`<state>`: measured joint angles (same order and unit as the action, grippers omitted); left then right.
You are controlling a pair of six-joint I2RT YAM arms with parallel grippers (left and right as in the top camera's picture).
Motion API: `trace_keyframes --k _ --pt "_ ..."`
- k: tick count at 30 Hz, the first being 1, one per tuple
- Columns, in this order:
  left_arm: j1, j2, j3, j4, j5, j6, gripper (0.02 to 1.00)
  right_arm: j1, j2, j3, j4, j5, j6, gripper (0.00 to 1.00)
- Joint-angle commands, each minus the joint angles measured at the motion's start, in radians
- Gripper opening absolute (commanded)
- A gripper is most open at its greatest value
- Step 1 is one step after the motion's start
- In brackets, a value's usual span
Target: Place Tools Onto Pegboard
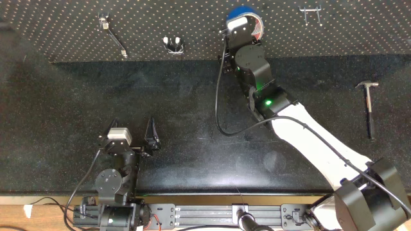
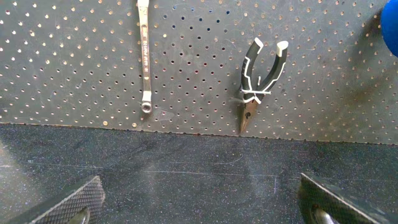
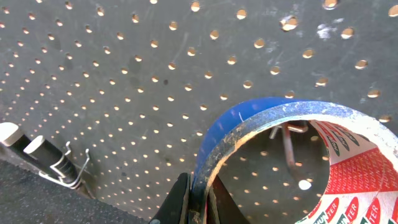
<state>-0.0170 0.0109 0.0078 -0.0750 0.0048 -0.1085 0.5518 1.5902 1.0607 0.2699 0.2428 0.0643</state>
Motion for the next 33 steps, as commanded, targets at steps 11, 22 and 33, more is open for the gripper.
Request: trace_keyframes --k 11,22,33 --pt "-0.002 -0.008 -0.002 -0.006 0.008 0.01 0.996 -0.016 0.1 0.011 0.117 -0.061 -0.021 0.395" --pt "-0.002 -0.008 -0.002 -0.006 0.008 0.01 0.996 -0.521 -0.209 -0.026 -1.226 -0.078 0.01 0.947" --pt "-0.002 -0.008 -0.002 -0.006 0.008 0.01 0.996 -1.093 0.113 -0.026 -0.991 -0.237 -0.394 0.974"
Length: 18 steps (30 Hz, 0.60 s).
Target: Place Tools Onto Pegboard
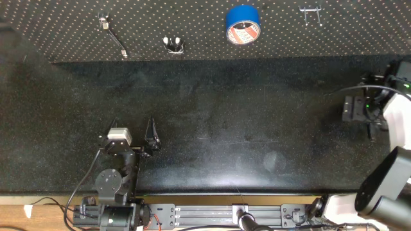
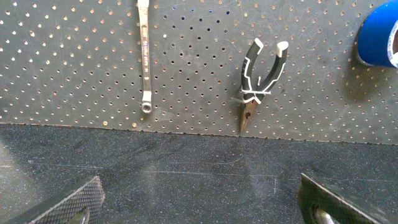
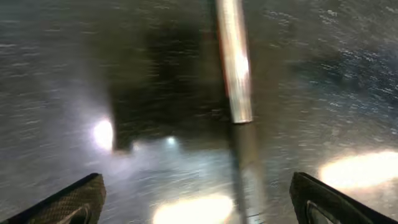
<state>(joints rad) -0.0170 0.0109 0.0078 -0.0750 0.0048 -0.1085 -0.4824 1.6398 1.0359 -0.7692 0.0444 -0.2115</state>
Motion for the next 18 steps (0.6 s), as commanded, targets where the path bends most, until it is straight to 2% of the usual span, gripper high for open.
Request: trace_keyframes --k 1,2,8,11,17,18 --pt "-0.002 -0.008 -0.002 -0.006 0.008 0.01 0.996 -0.061 0.084 -0.001 0.055 -0.038 -0.164 0.972" --pt "-0.002 -0.008 -0.002 -0.006 0.008 0.01 0.993 -0.061 0.093 -0.001 0.056 -0.038 -0.193 0.972" --pt "-0.002 -0.008 -0.002 -0.006 0.008 0.01 0.993 -0.095 0.147 -0.001 0.072 -0.039 -0.198 0.974" --pt "-0.002 -0.008 -0.002 -0.006 0.008 0.01 0.996 -0.115 0.155 -0.001 0.064 -0.083 -0.198 0.961" --pt "-0.002 -0.008 -0.002 -0.006 0.008 0.01 0.996 -0.115 0.156 -0.001 0.011 -0.083 -0.239 0.956" --pt "-0.002 -0.008 -0.002 -0.006 0.008 0.01 0.996 -0.115 0.156 -0.001 0.008 -0.083 -0.239 0.768"
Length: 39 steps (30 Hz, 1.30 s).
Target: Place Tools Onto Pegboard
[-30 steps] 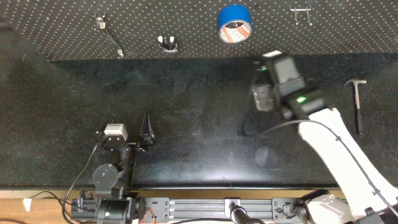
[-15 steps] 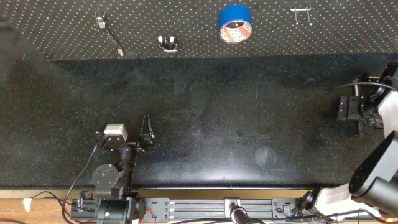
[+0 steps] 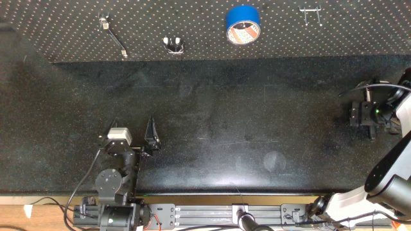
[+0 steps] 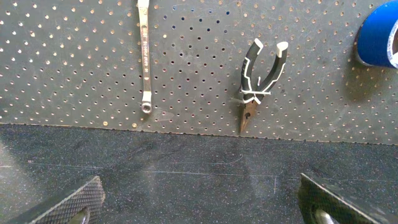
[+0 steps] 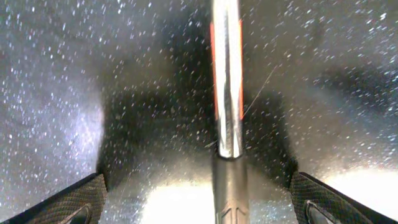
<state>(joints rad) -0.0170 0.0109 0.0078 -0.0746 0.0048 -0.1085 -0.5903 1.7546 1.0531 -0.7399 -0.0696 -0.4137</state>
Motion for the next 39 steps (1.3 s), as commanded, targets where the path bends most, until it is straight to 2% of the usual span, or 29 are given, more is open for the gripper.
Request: trace_keyframes --k 1,2,3,6,7,9,10,11,12,14,16,19,25,26,27,28,32,33,36,39 --pt "-0.002 -0.008 -0.002 -0.007 0.008 0.01 0.996 -0.008 0.041 -0.018 -0.028 0.031 -0.037 0.487" --pt "-0.002 -0.008 -0.002 -0.007 0.008 0.01 0.996 -0.012 0.041 -0.018 -0.037 0.031 -0.037 0.255" --pt "-0.002 -0.008 -0.002 -0.007 0.008 0.01 0.996 -0.013 0.041 -0.018 -0.044 0.031 -0.037 0.08" --pt "-0.002 -0.008 -0.002 -0.007 0.008 0.01 0.993 -0.013 0.041 -0.018 -0.039 0.03 -0.036 0.077" --pt "-0.002 -0.008 -0.002 -0.007 0.008 0.01 0.996 -0.013 0.026 -0.018 -0.017 -0.01 -0.036 0.075" --pt "-0.002 -0.008 -0.002 -0.007 0.008 0.01 0.996 -0.011 -0.162 -0.018 0.095 -0.227 0.014 0.075" --pt "-0.002 -0.008 -0.002 -0.007 0.008 0.01 0.996 0.003 -0.283 -0.018 0.164 -0.288 0.099 0.075" --pt "-0.002 -0.008 -0.002 -0.007 0.008 0.01 0.996 0.037 -0.382 -0.018 0.212 -0.287 0.176 0.08" --pt "-0.002 -0.008 -0.002 -0.007 0.008 0.01 0.996 0.098 -0.473 -0.018 0.257 -0.287 0.204 0.075" --pt "-0.002 -0.008 -0.002 -0.007 0.008 0.01 0.996 0.287 -0.594 -0.018 0.322 -0.28 0.212 0.075" --pt "-0.002 -0.008 -0.002 -0.007 0.008 0.01 0.996 0.41 -0.573 -0.018 0.328 -0.278 0.215 0.075" --pt "-0.002 -0.008 -0.002 -0.007 0.008 0.01 0.996 0.468 -0.48 -0.018 0.331 -0.276 0.215 0.075" --pt "-0.002 -0.008 -0.002 -0.007 0.008 0.01 0.996 0.472 -0.324 -0.018 0.349 -0.276 0.216 0.077" --pt "-0.002 -0.008 -0.002 -0.007 0.008 0.01 0.996 0.472 -0.303 -0.018 0.349 -0.276 0.216 0.726" --pt "-0.002 -0.008 -0.002 -0.007 0.008 0.01 0.996 0.472 -0.298 -0.018 0.349 -0.276 0.215 0.912" --pt "-0.002 -0.007 -0.002 -0.007 0.008 0.01 0.996 0.472 -0.3 -0.018 0.349 -0.276 0.215 0.991" --pt "-0.002 -0.008 -0.002 -0.007 0.008 0.01 0.996 0.472 -0.31 -0.094 0.416 -0.272 0.214 0.987" --pt "-0.002 -0.008 -0.002 -0.007 0.008 0.01 0.996 0.473 -0.345 -0.221 0.565 -0.272 0.215 0.987" --pt "-0.002 -0.008 -0.002 -0.007 0.008 0.01 0.996 0.472 -0.507 -0.513 0.852 -0.272 0.215 0.987" --pt "-0.002 -0.008 -0.002 -0.007 0.008 0.01 0.996 0.473 -0.745 -0.723 0.971 -0.272 0.215 0.985"
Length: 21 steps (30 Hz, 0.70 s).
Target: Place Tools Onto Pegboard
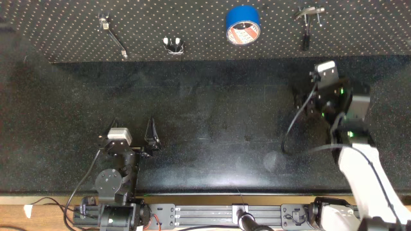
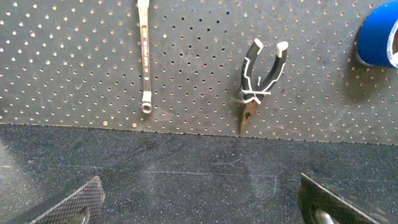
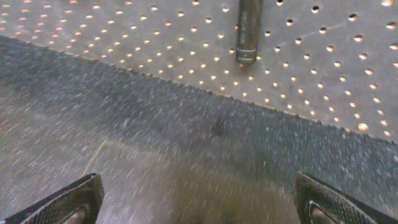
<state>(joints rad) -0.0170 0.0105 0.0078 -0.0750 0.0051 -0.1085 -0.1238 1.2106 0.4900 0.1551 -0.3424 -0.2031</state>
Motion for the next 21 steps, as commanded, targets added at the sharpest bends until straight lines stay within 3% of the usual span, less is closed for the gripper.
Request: trace_keyframes --k 1,4,7,9,13,21 --pt "-0.002 -0.007 -0.002 -0.006 0.007 0.01 0.996 0.017 -0.286 -0.224 0.114 0.001 0.005 0.985" --pt "-0.002 -0.007 -0.002 -0.006 0.007 0.01 0.993 0.068 -0.594 -0.435 0.232 0.001 0.028 0.985" --pt "-0.002 -0.007 -0.002 -0.006 0.007 0.01 0.996 0.097 -0.841 -0.486 0.132 0.019 0.108 0.985" --pt "-0.002 -0.007 -0.002 -0.006 0.007 0.01 0.996 0.14 -0.949 -0.486 0.074 0.159 0.266 0.985" --pt "-0.002 -0.007 -0.002 -0.006 0.007 0.01 0.998 0.194 -1.208 -0.486 -0.137 0.2 0.274 0.985" --pt "-0.002 -0.007 -0.002 -0.006 0.007 0.01 0.996 0.231 -1.207 -0.486 -0.215 0.204 0.274 0.982"
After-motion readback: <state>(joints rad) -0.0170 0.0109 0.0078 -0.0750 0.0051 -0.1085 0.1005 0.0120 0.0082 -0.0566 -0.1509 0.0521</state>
